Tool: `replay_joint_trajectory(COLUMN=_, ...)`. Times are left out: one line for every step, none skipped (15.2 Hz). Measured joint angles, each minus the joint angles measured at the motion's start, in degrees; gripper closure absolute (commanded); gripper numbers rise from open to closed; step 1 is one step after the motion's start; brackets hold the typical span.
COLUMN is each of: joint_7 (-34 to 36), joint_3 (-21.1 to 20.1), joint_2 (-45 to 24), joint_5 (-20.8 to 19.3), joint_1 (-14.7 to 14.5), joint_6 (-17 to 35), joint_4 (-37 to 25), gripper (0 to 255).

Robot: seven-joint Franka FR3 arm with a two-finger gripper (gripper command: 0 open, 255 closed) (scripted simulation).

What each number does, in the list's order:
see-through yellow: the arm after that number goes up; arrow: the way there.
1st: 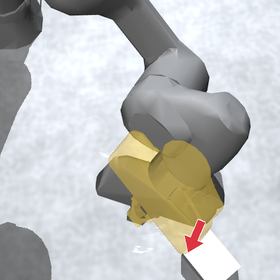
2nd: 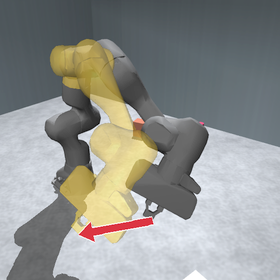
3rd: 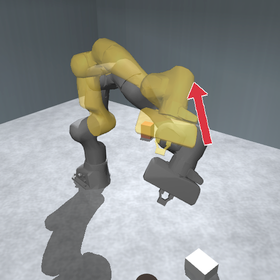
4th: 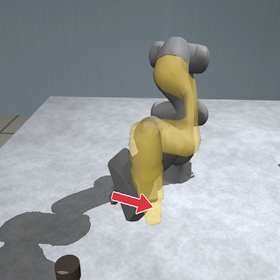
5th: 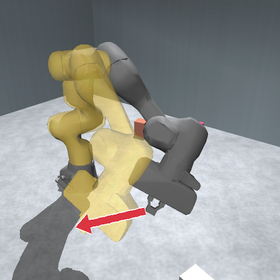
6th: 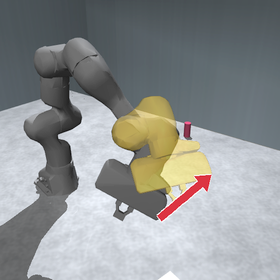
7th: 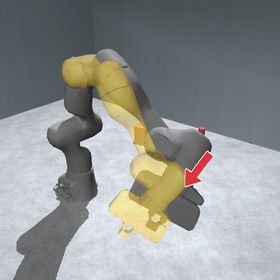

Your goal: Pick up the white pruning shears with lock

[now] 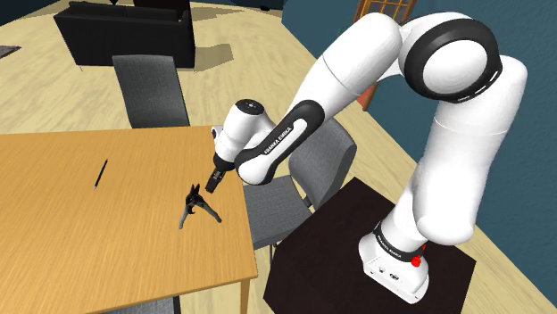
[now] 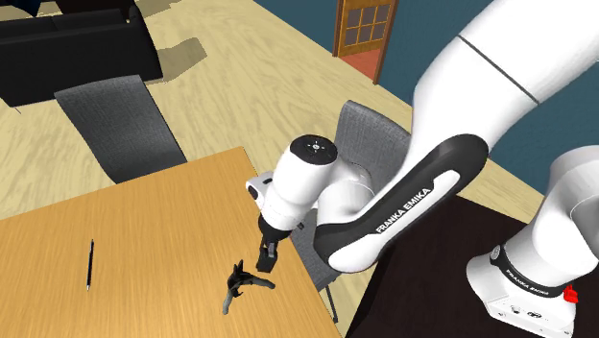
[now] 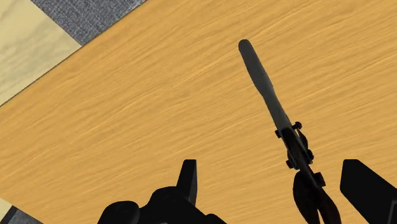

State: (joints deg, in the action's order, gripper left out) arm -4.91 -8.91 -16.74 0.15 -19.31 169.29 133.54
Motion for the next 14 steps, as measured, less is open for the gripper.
replay_joint_trajectory(joint_7=0.5, joint_3=0.32, joint_2=-2.25, joint_5=-0.96, joint_1=-1.2, joint_6=1.36, joint_4=-1.13, gripper=0)
replay_joint_trajectory(joint_7=0.32, joint_3=0.34, joint_2=-4.23, joint_5=-1.54, joint_1=-1.82, joint_6=2.52, joint_4=-2.22, gripper=0)
replay_joint_trajectory(joint_7=-0.15, joint_3=0.17, joint_2=-5.53, joint_5=-1.94, joint_1=-2.1, joint_6=3.31, joint_4=-3.0, gripper=0)
replay_joint_trajectory(joint_7=-0.08, joint_3=0.42, joint_2=-7.42, joint_5=-2.57, joint_1=-3.08, joint_6=4.16, joint_4=-4.39, gripper=0)
replay_joint_trajectory(joint_7=0.02, joint_3=0.58, joint_2=-8.45, joint_5=-2.94, joint_1=-3.8, joint_6=4.52, joint_4=-5.22, gripper=0)
replay_joint_trajectory(joint_7=0.08, joint_3=0.82, joint_2=-9.51, joint_5=-3.21, joint_1=-4.27, joint_6=5.36, joint_4=-5.55, gripper=0)
replay_joint_trajectory(joint_7=0.06, joint_3=0.96, joint_2=-10.26, joint_5=-3.36, joint_1=-4.47, joint_6=6.0, joint_4=-5.7, gripper=0)
replay_joint_trajectory(joint_7=0.06, joint_3=1.16, joint_2=-11.2, joint_5=-3.49, joint_1=-4.66, joint_6=6.53, joint_4=-6.14, gripper=0)
replay_joint_trajectory(joint_7=0.11, joint_3=1.35, joint_2=-11.83, joint_5=-3.58, joint_1=-4.87, joint_6=7.06, joint_4=-6.26, gripper=0)
replay_joint_trajectory(joint_7=0.12, joint_3=1.54, joint_2=-12.69, joint_5=-3.68, joint_1=-5.03, joint_6=7.66, joint_4=-6.53, gripper=0)
replay_joint_trajectory(joint_7=0.23, joint_3=1.78, joint_2=-13.26, joint_5=-3.74, joint_1=-5.3, joint_6=8.26, joint_4=-6.52, gripper=0)
replay_joint_trajectory(joint_7=0.24, joint_3=1.97, joint_2=-14.29, joint_5=-3.82, joint_1=-5.47, joint_6=8.77, joint_4=-7.05, gripper=0)
replay_joint_trajectory(joint_7=0.17, joint_3=2.07, joint_2=-14.88, joint_5=-3.88, joint_1=-5.46, joint_6=9.28, joint_4=-7.13, gripper=0)
replay_joint_trajectory(joint_7=0.17, joint_3=2.15, joint_2=-15.2, joint_5=-3.9, joint_1=-5.52, joint_6=9.42, joint_4=-7.3, gripper=255)
